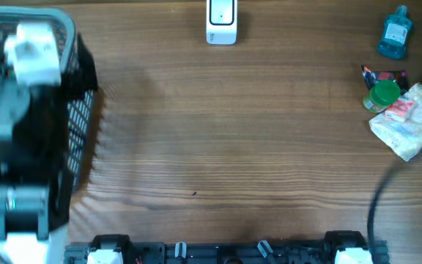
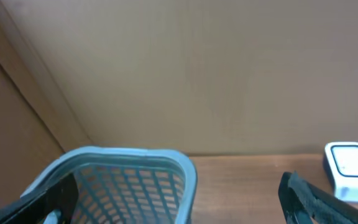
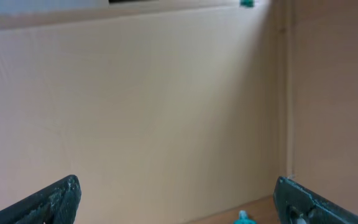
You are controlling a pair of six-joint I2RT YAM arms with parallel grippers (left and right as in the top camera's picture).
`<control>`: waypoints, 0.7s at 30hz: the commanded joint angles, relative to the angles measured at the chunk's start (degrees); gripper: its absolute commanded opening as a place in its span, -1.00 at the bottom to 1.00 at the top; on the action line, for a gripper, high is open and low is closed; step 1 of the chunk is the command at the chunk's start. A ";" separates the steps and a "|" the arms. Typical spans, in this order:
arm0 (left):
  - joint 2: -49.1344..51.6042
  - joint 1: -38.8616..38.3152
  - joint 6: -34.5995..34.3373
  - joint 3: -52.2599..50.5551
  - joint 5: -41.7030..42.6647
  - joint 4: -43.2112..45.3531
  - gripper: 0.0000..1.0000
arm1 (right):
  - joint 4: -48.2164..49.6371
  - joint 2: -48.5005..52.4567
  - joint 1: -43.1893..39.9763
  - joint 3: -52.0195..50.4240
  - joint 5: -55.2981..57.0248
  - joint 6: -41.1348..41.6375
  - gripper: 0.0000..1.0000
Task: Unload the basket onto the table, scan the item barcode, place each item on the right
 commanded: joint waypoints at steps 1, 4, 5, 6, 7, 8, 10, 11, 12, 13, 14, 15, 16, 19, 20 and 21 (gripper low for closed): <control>-12.07 4.92 0.85 -7.32 13.84 2.10 1.00 | -0.31 -8.48 0.11 -5.22 1.60 -1.16 0.99; -19.39 9.14 0.85 -12.15 21.51 2.71 1.00 | -0.55 -15.85 -0.61 -9.25 1.60 -1.14 0.99; -22.08 10.45 0.83 -13.88 24.00 2.86 1.00 | -0.57 -18.97 -0.90 -10.71 1.60 -1.16 0.99; -24.09 11.19 0.83 -15.13 25.33 2.93 1.00 | -0.74 -21.73 -1.20 -11.87 1.57 -1.11 0.99; -26.12 11.72 0.83 -16.35 26.34 2.95 1.00 | -1.44 -24.39 -1.55 -12.81 1.55 -1.05 0.99; -28.65 12.11 0.81 -17.88 27.23 2.97 1.00 | -2.43 -26.86 -1.84 -13.60 1.25 -1.14 0.99; -32.85 12.28 -0.35 -20.20 27.36 2.93 1.00 | -2.45 -31.45 -2.16 -15.32 1.16 -0.98 1.00; -34.86 12.26 -1.27 -21.24 27.39 2.69 1.00 | -2.64 -33.70 -2.29 -15.98 1.16 -0.09 0.99; -36.70 12.24 -2.54 -22.08 27.41 2.43 1.00 | -2.86 -34.82 -2.38 -16.20 1.16 0.83 0.99; -38.34 12.09 -3.63 -22.84 27.41 2.40 1.00 | -3.10 -36.17 -2.47 -16.28 1.18 2.12 1.00; -39.74 11.80 -3.96 -23.45 27.76 2.43 1.00 | -3.15 -37.35 -2.60 -16.28 0.66 2.19 0.99; -40.79 11.50 -3.93 -23.78 28.52 2.38 1.00 | -3.28 -38.47 -2.82 -16.28 -0.02 2.21 0.99; -41.51 11.34 -3.93 -23.89 29.16 2.34 1.00 | -3.52 -39.67 -3.02 -16.28 -0.20 2.25 0.99; -43.10 11.65 -3.91 -23.87 29.53 2.36 1.00 | -4.46 -44.41 -3.96 -16.28 -1.11 4.42 0.99; -43.50 11.98 -3.89 -23.87 29.53 2.36 1.00 | -4.83 -45.55 -4.09 -16.28 -1.57 4.83 0.99; -43.76 12.24 -3.87 -23.87 29.51 2.36 1.00 | -5.55 -46.34 -4.15 -16.26 -1.73 4.96 1.00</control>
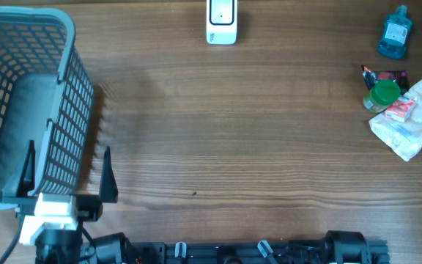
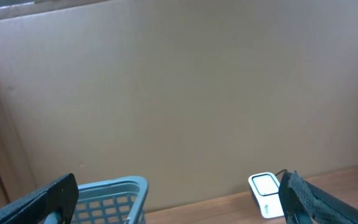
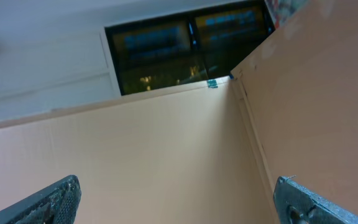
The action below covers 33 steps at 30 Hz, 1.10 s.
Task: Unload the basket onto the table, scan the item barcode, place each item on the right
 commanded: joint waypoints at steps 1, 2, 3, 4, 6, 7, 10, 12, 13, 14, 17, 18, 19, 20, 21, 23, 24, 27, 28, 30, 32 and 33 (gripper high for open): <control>-1.75 0.94 -1.11 -0.63 1.66 0.24 1.00 | -1.79 -4.09 -0.55 0.61 -1.88 2.71 0.99; -1.79 1.03 -0.96 -0.63 1.66 0.81 1.00 | -1.05 -3.89 -0.42 0.68 -1.86 2.75 0.99; -1.77 1.01 -0.33 -0.63 1.66 1.79 1.00 | -0.59 -3.89 -0.50 0.66 -1.84 2.73 0.99; -1.77 1.01 -0.24 -0.63 1.62 3.74 1.00 | -0.85 -3.96 -0.59 0.63 -1.79 2.73 0.99; -1.73 0.94 -0.28 -0.63 1.22 7.28 1.00 | -0.72 -3.96 -0.59 0.61 -1.55 2.73 0.99; -1.68 0.74 -0.31 -0.63 1.25 10.03 1.00 | -0.63 -3.96 -0.59 0.61 -1.57 2.75 0.99; -1.70 0.09 -0.28 -0.63 0.94 13.27 1.00 | -0.68 -3.96 -0.59 0.61 -1.09 3.10 0.99; -1.79 0.09 -0.31 -0.63 0.81 14.19 1.00 | -0.28 -3.96 -0.59 0.61 -1.09 4.59 0.99; -2.08 0.09 -0.31 -0.63 0.81 15.28 1.00 | -0.17 -3.96 -0.59 0.61 -1.14 5.68 0.99; -2.54 0.09 -0.33 -0.63 0.81 15.74 1.00 | -0.17 -3.96 -0.59 0.61 -1.14 6.56 0.99; -5.42 0.00 -0.50 -0.63 0.79 14.56 1.00 | -0.68 -3.96 -0.70 0.61 -1.14 9.09 1.00; -6.60 -0.31 -0.48 -0.63 0.02 13.79 1.00 | -0.85 -3.96 -0.70 0.61 -1.16 10.21 1.00; -7.74 -0.76 -0.50 -0.63 -1.09 13.27 1.00 | -1.07 -3.96 -0.70 0.59 -1.14 11.58 1.00; -8.96 -1.29 -0.50 -0.63 -1.86 12.76 1.00 | -1.20 -3.93 -0.70 0.59 -1.16 12.41 0.99; -10.51 -1.88 -0.50 -0.63 -2.54 12.57 1.00 | -1.22 -3.93 -0.70 0.59 -1.16 14.34 1.00; -10.38 -2.54 -0.55 0.00 -3.13 13.44 1.00 | -1.57 -3.93 -0.70 0.59 -1.16 17.64 1.00; -10.40 -2.54 -0.52 0.09 -2.89 13.55 1.00 | -1.57 -3.93 -0.70 0.59 -1.16 17.77 1.00; -10.40 -2.54 -0.50 0.13 -2.69 13.70 1.00 | -1.36 -3.93 -0.70 0.59 -1.11 19.54 1.00; -10.40 -2.54 -0.50 0.13 -2.69 13.84 1.00 | -1.36 -3.93 -0.70 0.59 -1.11 20.57 1.00; -10.40 -2.54 -0.50 0.13 -2.67 14.58 1.00 | -1.33 -3.80 -0.70 0.39 -1.14 23.28 1.00; -10.40 -2.54 -0.50 0.13 -2.67 14.91 1.00 | -0.74 -3.56 -0.70 -0.57 -1.14 26.84 1.00; -10.38 -2.54 -0.50 0.11 -2.69 15.47 1.00 | -0.04 -3.28 -0.70 -1.86 -1.25 28.35 1.00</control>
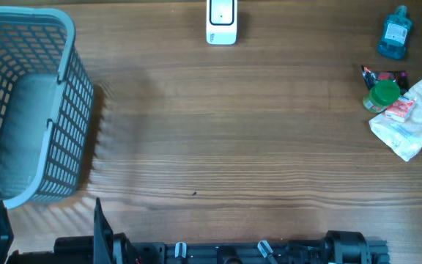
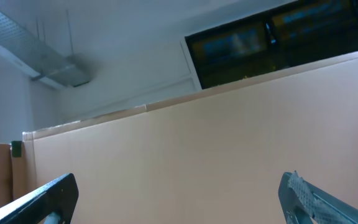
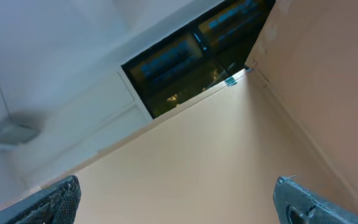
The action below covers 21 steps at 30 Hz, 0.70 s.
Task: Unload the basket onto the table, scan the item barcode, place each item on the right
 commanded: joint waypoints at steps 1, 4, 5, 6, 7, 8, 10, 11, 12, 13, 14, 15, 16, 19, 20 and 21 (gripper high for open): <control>-0.07 -0.26 -0.13 0.11 -0.98 1.55 1.00 | 1.86 0.52 -0.28 -3.61 -1.38 6.29 1.00; -0.07 -0.26 -0.13 0.11 -1.01 2.10 1.00 | 5.84 0.76 -0.28 -9.38 -7.93 -3.43 0.99; -0.07 -0.26 -0.13 0.11 -0.98 2.12 1.00 | 10.36 0.79 -0.28 -12.94 -12.44 -9.90 1.00; -0.07 -0.26 -0.11 0.11 -1.01 2.12 1.00 | 13.42 0.79 -0.28 -15.43 -15.41 -12.55 1.00; -0.07 -0.26 -0.11 0.11 -1.01 2.08 1.00 | 16.52 0.79 -0.28 -18.08 -18.53 -13.92 1.00; -0.07 -0.26 -0.13 0.11 -1.01 1.92 1.00 | 19.69 0.79 -0.28 -20.76 -21.07 -14.58 1.00; -0.07 -0.26 -0.13 0.11 -0.98 0.20 1.00 | 24.87 0.79 -0.28 -25.99 -23.10 -14.49 1.00; -0.07 -0.26 -0.13 0.11 -0.98 -0.96 1.00 | 26.73 0.79 -0.28 -28.52 -23.08 -14.47 1.00; -0.07 -0.26 -0.13 0.11 -1.01 -2.03 1.00 | 28.11 0.79 -0.28 -30.99 -22.71 -14.53 1.00; -0.07 -0.26 -0.13 0.11 -0.98 -3.08 1.00 | 29.09 0.79 -0.28 -33.29 -22.23 -14.51 1.00; -0.07 -0.26 -0.13 0.11 -0.98 -4.24 1.00 | 30.14 0.79 -0.28 -35.58 -22.16 -14.58 1.00; -0.07 -0.26 -0.15 0.11 -0.98 -5.35 1.00 | 31.43 0.79 -0.28 -38.34 -21.88 -14.58 1.00; -0.07 -0.26 -0.15 0.11 -0.98 -6.60 1.00 | 32.54 0.79 -0.28 -40.50 -21.46 -14.51 1.00; -0.07 -0.26 -0.15 0.11 -0.96 -10.38 1.00 | 35.82 0.79 -0.28 -46.16 -20.87 -14.36 1.00; -0.07 -0.26 -0.15 0.11 -0.96 -11.39 1.00 | 37.42 0.79 -0.28 -48.22 -20.87 -14.34 1.00; -0.07 -0.26 -0.15 0.11 -0.96 -12.28 1.00 | 39.71 0.79 -0.28 -50.16 -20.90 -13.55 1.00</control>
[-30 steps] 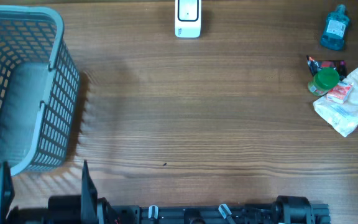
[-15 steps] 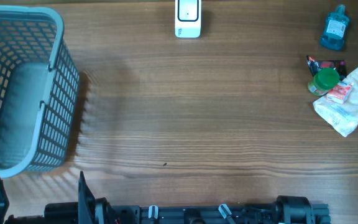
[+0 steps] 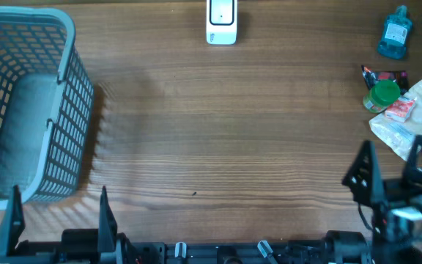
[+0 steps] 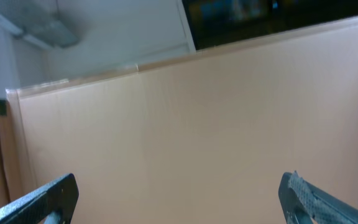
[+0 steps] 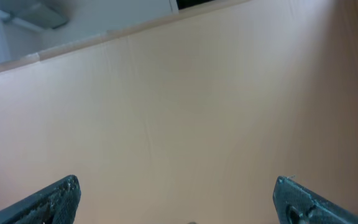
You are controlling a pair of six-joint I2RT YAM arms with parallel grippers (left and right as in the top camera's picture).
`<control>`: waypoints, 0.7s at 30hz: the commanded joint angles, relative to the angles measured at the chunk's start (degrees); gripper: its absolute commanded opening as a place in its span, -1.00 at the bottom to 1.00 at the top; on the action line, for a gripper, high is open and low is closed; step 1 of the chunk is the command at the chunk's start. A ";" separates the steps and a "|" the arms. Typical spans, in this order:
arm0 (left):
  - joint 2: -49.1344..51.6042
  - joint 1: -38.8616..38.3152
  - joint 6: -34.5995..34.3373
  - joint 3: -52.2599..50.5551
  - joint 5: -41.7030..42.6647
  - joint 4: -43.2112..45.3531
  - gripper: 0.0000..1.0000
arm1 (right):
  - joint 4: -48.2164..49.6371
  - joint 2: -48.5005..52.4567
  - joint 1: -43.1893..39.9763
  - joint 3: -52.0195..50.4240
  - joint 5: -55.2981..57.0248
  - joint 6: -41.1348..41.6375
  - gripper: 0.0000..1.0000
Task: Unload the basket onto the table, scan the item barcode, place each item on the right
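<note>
The white barcode scanner point(image 3: 220, 22) stands at the table's far edge, centre. At the right lie the items: a blue bottle point(image 3: 395, 33), a green-capped container point(image 3: 384, 94), a dark wrapper point(image 3: 384, 75) and a white packet point(image 3: 409, 123). My right gripper point(image 3: 390, 176) is open at the front right, just in front of the white packet and touching nothing. My left gripper point(image 3: 57, 220) is open at the front left, in front of the basket. Both wrist views show only a cardboard wall between wide-apart fingers point(image 4: 300, 196) point(image 5: 297, 199).
A blue-grey mesh basket point(image 3: 64, 95) fills the far left of the wooden table point(image 3: 218, 139). A cardboard wall point(image 4: 185, 124) stands behind the table. The arm bases run along the front edge point(image 3: 218, 253).
My right gripper was out of the overhead view; it now shows at the front right near the white packet. Both wrist cameras have tilted down from window and ceiling to the cardboard wall.
At first my left arm hung over the basket and my right arm stood at the right edge by the items. Then the left gripper was in front of the basket and the right was gone from overhead. Both stayed open; the right now stands before the items.
</note>
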 commanded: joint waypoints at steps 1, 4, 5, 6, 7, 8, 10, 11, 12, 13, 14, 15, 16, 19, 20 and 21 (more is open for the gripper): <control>-0.07 -0.26 -0.15 0.07 -0.70 -2.93 1.00 | 6.95 0.22 -0.24 -6.80 -0.46 0.98 1.00; -0.07 -0.26 -0.13 0.07 -0.72 -6.19 1.00 | 16.04 0.22 -0.24 -13.35 1.55 8.17 1.00; -0.07 -0.26 -0.13 0.07 -0.72 -6.71 1.00 | 18.01 0.22 -0.22 -14.93 1.64 9.22 1.00; -0.07 -0.26 -0.13 0.07 -0.72 -6.95 1.00 | 20.26 0.22 -0.22 -16.96 1.64 9.42 1.00; -0.07 -0.26 -0.13 0.07 -0.72 -7.13 1.00 | 21.86 0.22 -0.24 -18.53 1.66 9.22 1.00; -0.07 -0.26 -0.13 0.07 -0.72 -7.13 1.00 | 24.02 0.22 -0.24 -20.76 1.90 8.98 1.00; -0.07 -0.26 -0.13 0.07 -0.72 -7.10 1.00 | 26.32 0.22 -0.24 -23.61 1.90 7.21 1.00; -0.07 -0.26 -0.13 0.07 -0.72 -7.13 1.00 | 26.93 0.22 -0.22 -24.65 1.88 6.43 1.00; -0.07 -0.26 -0.15 0.07 -0.72 -7.13 1.00 | 27.32 0.22 -0.24 -25.75 1.92 6.19 1.00; -0.07 -0.26 -0.15 0.07 -0.72 -7.13 1.00 | 27.23 0.22 -0.22 -26.51 2.14 6.16 1.00; -0.07 -0.26 -0.13 0.07 -0.72 -7.13 1.00 | 25.42 0.22 -0.22 -26.47 2.21 6.23 1.00; -0.07 -0.26 -0.13 0.07 -0.72 -7.15 1.00 | 24.06 0.22 -0.24 -26.47 2.12 6.21 1.00; -0.07 -0.26 -0.13 0.07 -0.72 -7.15 1.00 | 22.97 0.24 -0.24 -26.47 2.12 6.19 1.00; -0.07 -0.26 -0.13 0.07 -0.72 -7.41 1.00 | 19.82 0.28 -0.22 -26.47 2.10 6.43 1.00; -0.07 -0.26 -0.13 0.07 -0.72 -7.56 1.00 | 18.60 0.28 -0.22 -26.47 2.10 6.43 1.00; -0.07 -0.26 -0.13 0.07 -0.74 -7.78 1.00 | 17.18 0.26 -0.22 -26.47 2.08 6.45 1.00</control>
